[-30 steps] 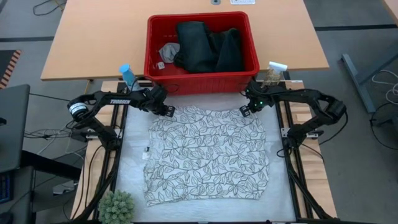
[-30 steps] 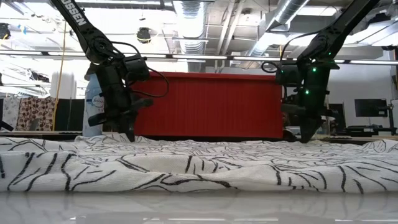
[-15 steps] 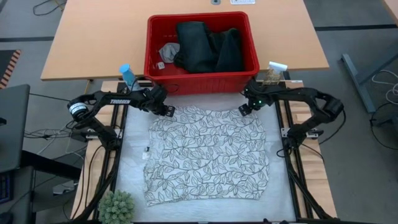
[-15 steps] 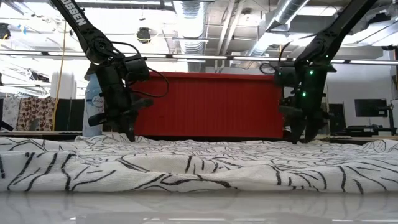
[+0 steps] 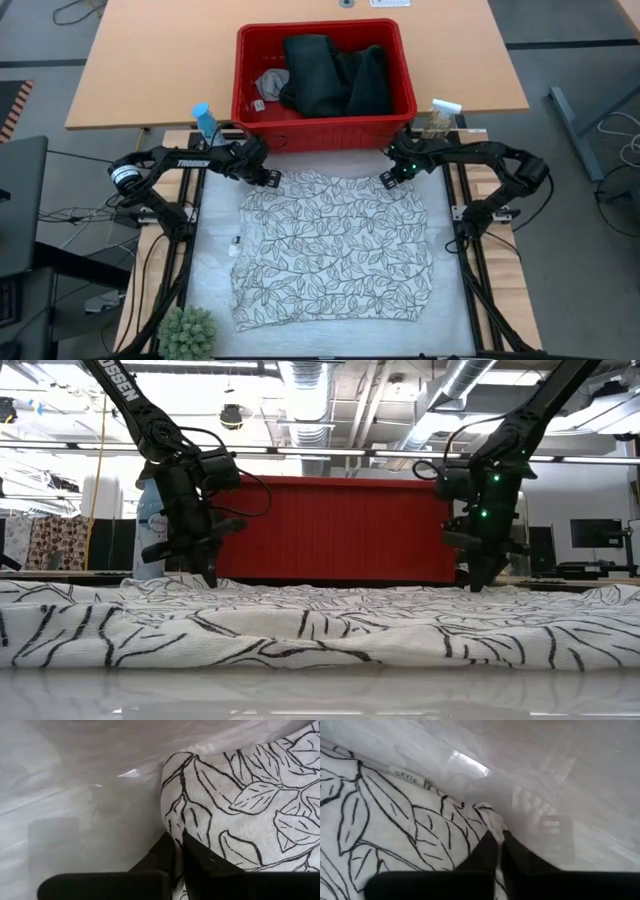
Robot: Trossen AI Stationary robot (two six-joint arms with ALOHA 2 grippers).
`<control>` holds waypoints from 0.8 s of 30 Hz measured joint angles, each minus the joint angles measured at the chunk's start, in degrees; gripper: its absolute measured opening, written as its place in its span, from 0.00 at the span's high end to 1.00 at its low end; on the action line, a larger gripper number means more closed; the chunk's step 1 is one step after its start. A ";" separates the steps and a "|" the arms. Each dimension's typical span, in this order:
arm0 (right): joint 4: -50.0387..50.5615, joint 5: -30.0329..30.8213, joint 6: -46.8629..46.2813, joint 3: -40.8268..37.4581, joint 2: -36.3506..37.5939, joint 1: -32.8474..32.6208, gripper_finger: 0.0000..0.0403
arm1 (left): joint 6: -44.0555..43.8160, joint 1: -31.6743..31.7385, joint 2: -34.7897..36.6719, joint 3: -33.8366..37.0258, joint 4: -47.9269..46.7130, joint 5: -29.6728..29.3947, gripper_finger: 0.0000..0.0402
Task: Fold laundry
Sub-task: Fold the white-patterned shirt
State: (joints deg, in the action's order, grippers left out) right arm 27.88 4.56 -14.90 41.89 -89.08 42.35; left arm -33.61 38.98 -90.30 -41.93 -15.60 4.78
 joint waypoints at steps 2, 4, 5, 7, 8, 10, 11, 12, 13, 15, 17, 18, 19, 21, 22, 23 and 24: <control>0.08 0.02 -0.02 -0.03 -0.02 0.02 0.95 | -0.56 0.00 0.01 -0.01 0.03 0.16 0.98; 0.19 0.26 -0.74 -0.04 0.11 0.02 0.94 | -1.33 0.02 0.37 0.03 -0.04 0.37 0.99; 0.44 0.86 -1.39 -0.04 0.52 0.00 0.94 | -1.81 0.00 0.74 0.06 -0.09 0.39 0.99; 1.01 1.85 -1.45 -0.10 2.14 0.00 0.95 | -3.03 -0.02 1.97 0.15 -0.22 0.79 0.99; 1.38 2.38 -1.43 -0.20 3.09 0.00 0.95 | -3.12 -0.04 2.82 0.15 -0.18 0.85 0.99; 2.66 3.03 -1.52 -0.39 5.40 0.18 0.95 | -3.14 -0.07 4.36 0.13 0.12 0.97 1.00; 3.45 3.32 -1.56 -0.44 6.76 0.45 0.95 | -3.15 -0.06 4.93 0.13 0.13 0.91 1.00; 3.14 3.32 -1.57 -0.43 8.18 0.80 0.95 | -3.22 -0.04 5.40 0.13 0.04 0.84 1.00; 3.17 3.37 -1.57 -0.28 9.28 1.08 0.95 | -3.26 -0.04 5.86 0.13 -0.01 0.77 1.00; 4.14 3.23 -1.61 -0.26 11.27 1.62 0.95 | -3.30 -0.03 6.75 0.13 0.03 0.76 1.00; 5.20 2.99 -1.60 -0.31 12.89 1.61 0.95 | -3.30 -0.02 7.41 0.13 0.09 0.76 1.00; 5.28 2.93 -1.61 -0.31 13.67 1.55 0.95 | -3.51 -0.04 7.68 0.13 0.14 0.87 1.00; 5.51 2.92 -1.62 -0.31 14.43 1.51 0.95 | -3.77 -0.05 8.00 0.13 0.15 1.03 1.00; 6.49 2.89 -1.90 -0.31 15.94 1.12 0.95 | -3.96 -0.07 8.82 0.13 0.26 1.49 1.00; 7.01 2.91 -2.06 -0.31 16.66 0.92 0.95 | -3.97 -0.07 9.31 0.11 0.29 1.49 1.00; 7.45 2.91 -2.18 -0.31 17.47 0.65 0.95 | -4.00 -0.09 9.86 0.09 0.30 1.49 1.00; 7.98 2.91 -2.20 -0.29 18.33 0.28 0.95 | -4.18 -0.09 10.44 0.09 0.29 1.49 1.00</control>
State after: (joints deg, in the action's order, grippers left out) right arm 35.86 7.46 -17.10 41.60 -70.75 42.63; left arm -37.79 38.89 -79.86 -41.85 -15.31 6.26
